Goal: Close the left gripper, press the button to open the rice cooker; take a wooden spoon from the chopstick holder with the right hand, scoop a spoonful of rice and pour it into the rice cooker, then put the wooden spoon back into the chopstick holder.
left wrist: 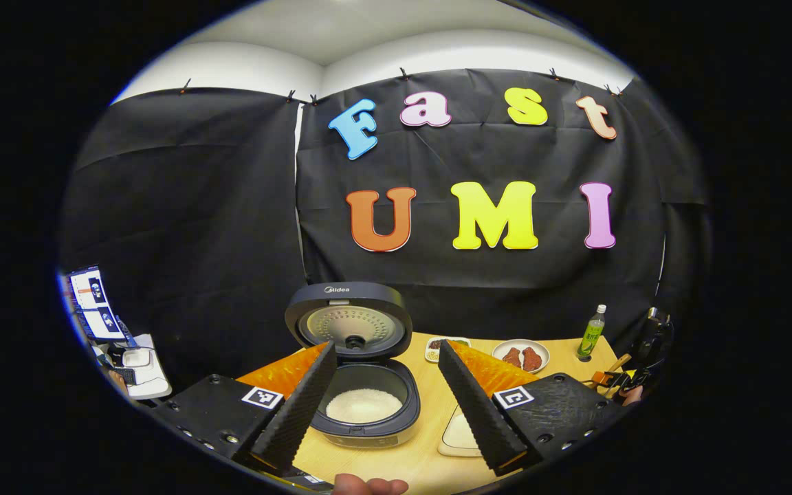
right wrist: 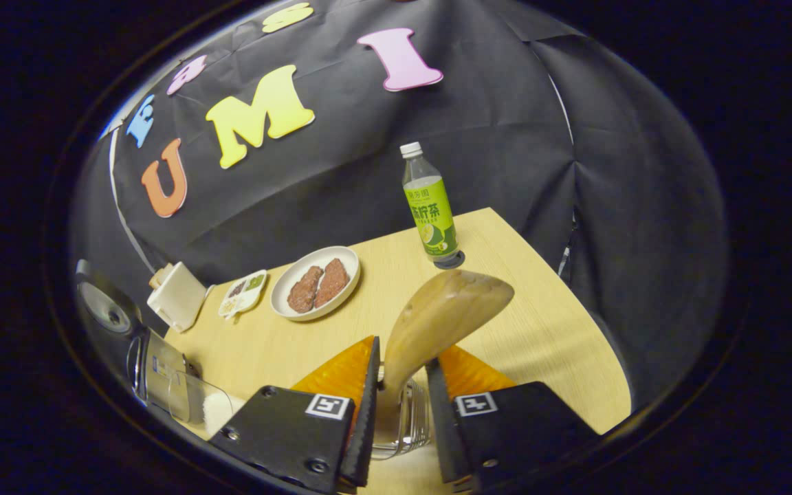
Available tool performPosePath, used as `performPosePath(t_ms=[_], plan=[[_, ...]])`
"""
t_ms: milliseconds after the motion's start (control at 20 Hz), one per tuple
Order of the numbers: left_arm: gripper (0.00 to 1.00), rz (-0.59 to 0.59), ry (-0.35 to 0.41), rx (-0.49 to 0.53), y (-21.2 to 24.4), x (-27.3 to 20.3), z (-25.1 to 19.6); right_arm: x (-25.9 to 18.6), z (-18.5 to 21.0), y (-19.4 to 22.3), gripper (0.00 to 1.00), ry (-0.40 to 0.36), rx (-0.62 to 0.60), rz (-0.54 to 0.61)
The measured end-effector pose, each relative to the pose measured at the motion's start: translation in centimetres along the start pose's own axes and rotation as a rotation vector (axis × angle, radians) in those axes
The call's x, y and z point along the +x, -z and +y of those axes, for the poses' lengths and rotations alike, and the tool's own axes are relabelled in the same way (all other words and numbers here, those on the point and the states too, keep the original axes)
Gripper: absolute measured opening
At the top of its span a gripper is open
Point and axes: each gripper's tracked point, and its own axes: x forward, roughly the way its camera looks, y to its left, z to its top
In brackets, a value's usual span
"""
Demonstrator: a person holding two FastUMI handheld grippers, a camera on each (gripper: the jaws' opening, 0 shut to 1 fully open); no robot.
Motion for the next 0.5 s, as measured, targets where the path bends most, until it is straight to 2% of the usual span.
performPosePath(t_ms=[150,350,500], plan=[[0.96,0.0,-0.01,-0.023,-0.1,0.0,0.3,-0.8,1.9,0.1,0.19,-0.053,-0.021,0.02],[0.96,-0.018,0.003,-0.037,-0.6,0.1,0.5,-2.6,2.5,-1.1,0.12,-0.05,-0.053,-0.01],[0.96,-0.017,0.018,-0.042,-0.3,-0.1,0.7,-4.5,3.0,-2.9,0.11,-0.032,-0.088,-0.06]])
